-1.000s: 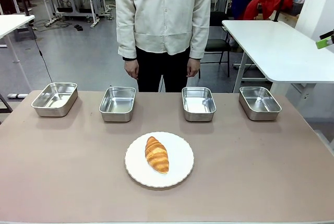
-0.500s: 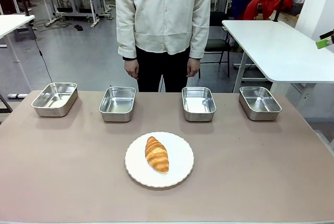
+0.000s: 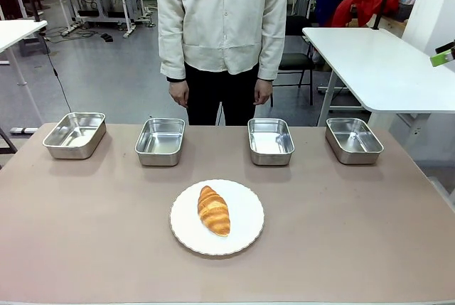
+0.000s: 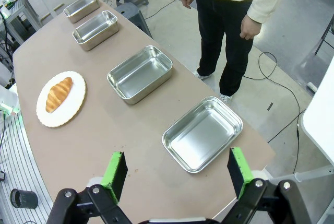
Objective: Place the bread in the container.
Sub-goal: Place the Butter Roll into the Airtight Container indicated by the human.
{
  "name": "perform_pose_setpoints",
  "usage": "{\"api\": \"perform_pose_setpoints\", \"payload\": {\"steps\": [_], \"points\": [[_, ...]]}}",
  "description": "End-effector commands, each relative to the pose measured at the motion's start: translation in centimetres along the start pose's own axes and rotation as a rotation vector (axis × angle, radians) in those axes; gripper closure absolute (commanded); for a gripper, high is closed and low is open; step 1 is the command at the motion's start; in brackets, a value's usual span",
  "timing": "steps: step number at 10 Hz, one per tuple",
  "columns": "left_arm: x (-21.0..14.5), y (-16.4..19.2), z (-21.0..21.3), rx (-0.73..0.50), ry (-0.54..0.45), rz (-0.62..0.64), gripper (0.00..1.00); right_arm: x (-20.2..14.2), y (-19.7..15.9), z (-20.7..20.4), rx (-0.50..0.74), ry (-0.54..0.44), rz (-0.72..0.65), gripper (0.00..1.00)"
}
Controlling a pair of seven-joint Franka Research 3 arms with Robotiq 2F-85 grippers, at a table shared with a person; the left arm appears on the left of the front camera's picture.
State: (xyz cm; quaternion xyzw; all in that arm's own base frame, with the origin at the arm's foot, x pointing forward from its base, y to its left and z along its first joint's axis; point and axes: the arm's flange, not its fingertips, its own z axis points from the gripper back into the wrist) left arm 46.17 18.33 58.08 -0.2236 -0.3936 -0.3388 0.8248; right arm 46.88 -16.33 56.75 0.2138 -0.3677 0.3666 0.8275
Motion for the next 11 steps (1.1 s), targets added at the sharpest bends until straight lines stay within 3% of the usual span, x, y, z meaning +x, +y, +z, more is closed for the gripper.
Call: {"api": "perform_pose_setpoints", "payload": {"steps": [1,11], "points": [[-0.14,0.05,0.26,-0.011,-0.009,-0.013,0.0,0.08,0.06,-0.01,0.003,-0.005,0.003,0.0],[-0.14,0.05,0.26,-0.011,-0.009,-0.013,0.0,0.08,0.06,-0.01,0.003,-0.005,0.003,0.0]]}}
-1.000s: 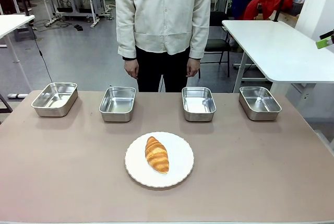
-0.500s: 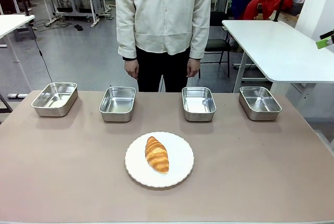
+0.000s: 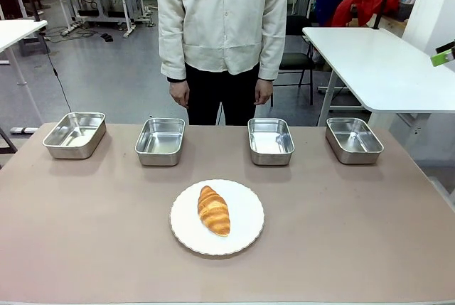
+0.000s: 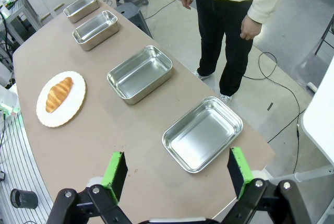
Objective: Place the bread in the container.
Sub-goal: Place the Butter Roll into the Airtight Container indicated by the human.
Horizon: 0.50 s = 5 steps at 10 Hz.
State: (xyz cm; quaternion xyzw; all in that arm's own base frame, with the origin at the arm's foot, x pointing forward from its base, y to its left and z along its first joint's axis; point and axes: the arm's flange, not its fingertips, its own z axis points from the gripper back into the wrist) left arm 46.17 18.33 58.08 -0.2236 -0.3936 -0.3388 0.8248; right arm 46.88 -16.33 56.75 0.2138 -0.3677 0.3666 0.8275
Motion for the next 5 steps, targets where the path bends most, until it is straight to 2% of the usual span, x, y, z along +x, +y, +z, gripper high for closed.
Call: {"api": "perform_pose_setpoints", "payload": {"steps": [1,5], "points": [[-0.14,0.05,0.26,-0.011,-0.009,-0.013,0.0,0.08,0.05,-0.01,0.003,-0.005,0.003,0.0],[-0.14,0.05,0.26,-0.011,-0.009,-0.013,0.0,0.08,0.05,-0.01,0.003,-0.005,0.003,0.0]]}}
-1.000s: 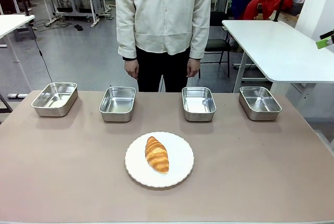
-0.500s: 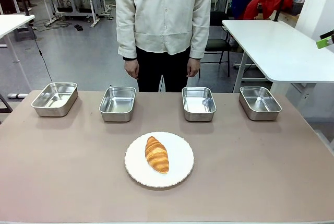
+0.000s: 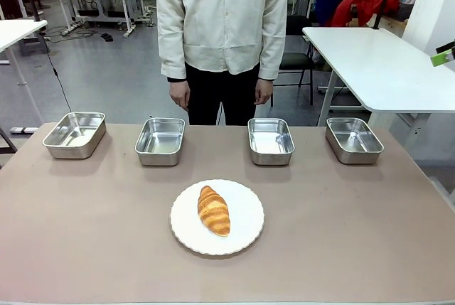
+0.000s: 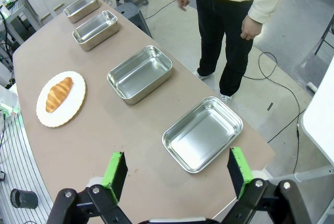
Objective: Place the bread in the container.
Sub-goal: Place the Butter Roll into the Airtight Container indicated by the human.
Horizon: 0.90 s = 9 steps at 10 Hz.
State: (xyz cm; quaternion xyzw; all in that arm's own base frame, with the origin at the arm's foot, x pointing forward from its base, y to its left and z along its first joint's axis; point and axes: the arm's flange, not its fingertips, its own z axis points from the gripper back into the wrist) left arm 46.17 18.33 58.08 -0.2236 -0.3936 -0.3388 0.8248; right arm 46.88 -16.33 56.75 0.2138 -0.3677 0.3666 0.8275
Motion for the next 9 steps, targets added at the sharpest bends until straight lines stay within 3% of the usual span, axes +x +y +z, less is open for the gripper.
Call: {"api": "perform_pose_setpoints", "payload": {"steps": [1,9], "points": [[-0.14,0.05,0.26,-0.011,-0.009,-0.013,0.0,0.08,0.05,-0.01,0.003,-0.005,0.003,0.0],[-0.14,0.05,0.26,-0.011,-0.009,-0.013,0.0,0.08,0.05,-0.01,0.003,-0.005,0.003,0.0]]}}
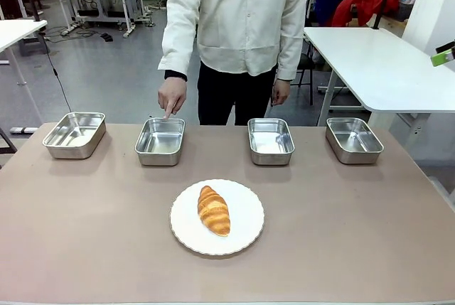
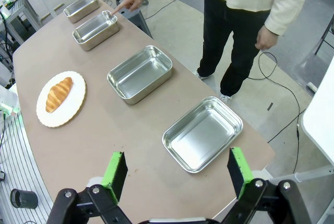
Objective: Place the bread in the container.
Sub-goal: Place the Butter Roll into the Airtight Container indicated by the human.
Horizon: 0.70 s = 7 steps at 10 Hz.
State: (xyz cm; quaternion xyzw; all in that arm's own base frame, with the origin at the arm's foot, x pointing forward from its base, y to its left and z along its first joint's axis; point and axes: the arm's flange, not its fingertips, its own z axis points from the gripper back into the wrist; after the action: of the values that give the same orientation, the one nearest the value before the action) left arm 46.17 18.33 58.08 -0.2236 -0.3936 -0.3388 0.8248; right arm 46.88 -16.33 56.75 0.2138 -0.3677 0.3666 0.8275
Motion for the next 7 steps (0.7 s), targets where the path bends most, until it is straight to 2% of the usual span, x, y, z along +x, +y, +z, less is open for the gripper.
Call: {"api": "perform_pose_setpoints", "payload": {"steps": [1,7], "points": [[-0.14,0.05,0.26,-0.011,-0.009,-0.013,0.0,0.09,0.05,-0.01,0.003,-0.005,0.003,0.0],[-0.14,0.05,0.26,-0.011,-0.009,-0.013,0.0,0.09,0.05,-0.01,0.003,-0.005,0.003,0.0]]}}
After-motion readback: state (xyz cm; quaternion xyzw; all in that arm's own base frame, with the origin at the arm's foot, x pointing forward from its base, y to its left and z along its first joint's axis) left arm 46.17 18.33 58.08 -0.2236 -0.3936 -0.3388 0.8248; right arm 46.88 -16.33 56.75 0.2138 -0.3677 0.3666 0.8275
